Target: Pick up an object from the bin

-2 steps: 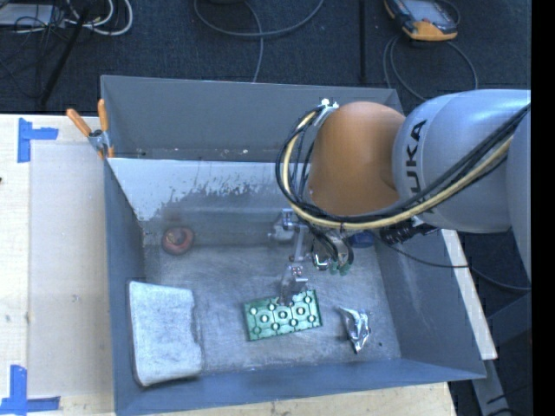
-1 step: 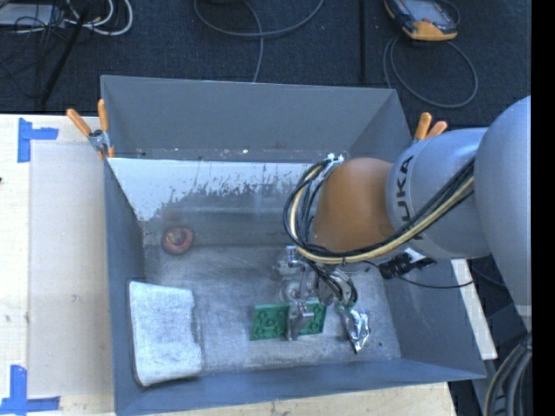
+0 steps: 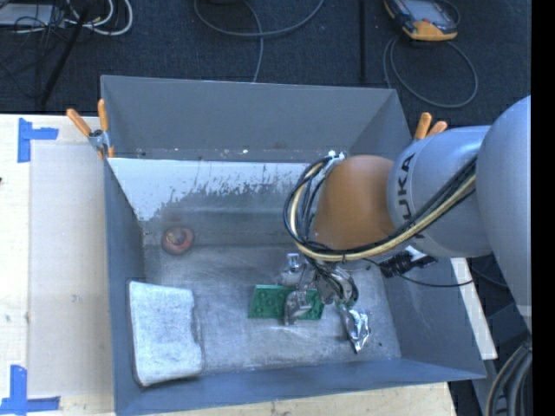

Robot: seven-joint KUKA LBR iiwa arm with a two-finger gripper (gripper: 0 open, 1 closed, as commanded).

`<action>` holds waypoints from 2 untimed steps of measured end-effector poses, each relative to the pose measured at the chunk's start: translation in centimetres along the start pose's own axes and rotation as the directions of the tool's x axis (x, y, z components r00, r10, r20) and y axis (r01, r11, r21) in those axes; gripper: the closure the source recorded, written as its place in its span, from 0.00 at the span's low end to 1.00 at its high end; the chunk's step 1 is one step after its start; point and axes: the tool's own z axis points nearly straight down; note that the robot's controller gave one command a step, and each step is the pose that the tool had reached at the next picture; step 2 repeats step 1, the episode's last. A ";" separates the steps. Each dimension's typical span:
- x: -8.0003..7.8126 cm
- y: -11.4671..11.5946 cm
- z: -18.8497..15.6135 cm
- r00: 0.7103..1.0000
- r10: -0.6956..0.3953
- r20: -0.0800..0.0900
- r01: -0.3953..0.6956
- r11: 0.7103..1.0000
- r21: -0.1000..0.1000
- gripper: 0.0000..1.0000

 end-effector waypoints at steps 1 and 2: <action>2.6 1.9 -16.3 0.974 -0.228 0.012 0.228 0.974 0.005 1.00; 2.6 1.9 -16.3 0.974 -0.228 0.012 0.228 0.974 0.005 1.00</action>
Offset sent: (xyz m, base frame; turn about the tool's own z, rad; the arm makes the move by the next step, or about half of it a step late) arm -0.0268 0.0161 0.1605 -0.2289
